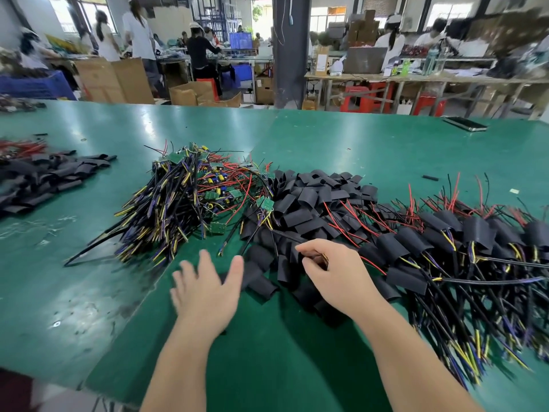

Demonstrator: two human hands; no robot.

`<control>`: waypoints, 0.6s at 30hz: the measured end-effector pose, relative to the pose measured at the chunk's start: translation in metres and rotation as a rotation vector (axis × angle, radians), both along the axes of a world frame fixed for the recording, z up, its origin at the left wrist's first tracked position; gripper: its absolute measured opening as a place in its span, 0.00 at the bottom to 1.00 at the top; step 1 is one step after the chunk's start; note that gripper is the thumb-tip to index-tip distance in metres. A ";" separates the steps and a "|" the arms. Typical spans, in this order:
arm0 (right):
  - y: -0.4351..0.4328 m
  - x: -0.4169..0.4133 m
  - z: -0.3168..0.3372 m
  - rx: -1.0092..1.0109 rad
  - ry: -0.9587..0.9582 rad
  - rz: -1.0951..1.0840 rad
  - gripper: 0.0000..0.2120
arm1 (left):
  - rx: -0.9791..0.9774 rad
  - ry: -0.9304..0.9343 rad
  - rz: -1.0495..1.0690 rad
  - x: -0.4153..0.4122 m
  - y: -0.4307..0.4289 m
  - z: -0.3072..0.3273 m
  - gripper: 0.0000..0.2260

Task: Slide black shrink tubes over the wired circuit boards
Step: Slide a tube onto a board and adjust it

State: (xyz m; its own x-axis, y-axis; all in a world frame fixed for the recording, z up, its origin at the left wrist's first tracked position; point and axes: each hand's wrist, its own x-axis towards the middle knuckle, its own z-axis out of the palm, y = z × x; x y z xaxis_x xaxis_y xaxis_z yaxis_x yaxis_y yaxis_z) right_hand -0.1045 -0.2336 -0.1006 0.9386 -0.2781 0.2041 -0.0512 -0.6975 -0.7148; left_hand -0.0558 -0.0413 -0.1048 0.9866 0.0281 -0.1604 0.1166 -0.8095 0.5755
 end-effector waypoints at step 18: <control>-0.001 -0.002 0.000 -0.014 -0.017 0.023 0.15 | 0.214 -0.686 0.270 0.092 0.030 0.041 0.19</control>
State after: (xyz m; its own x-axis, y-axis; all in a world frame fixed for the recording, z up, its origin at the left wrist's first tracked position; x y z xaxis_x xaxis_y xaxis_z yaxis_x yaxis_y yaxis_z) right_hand -0.1062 -0.2346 -0.1003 0.9411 -0.2534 0.2237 -0.0229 -0.7081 -0.7057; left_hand 0.0358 -0.0113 -0.0634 0.8181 0.2435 0.5210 -0.0005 -0.9056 0.4241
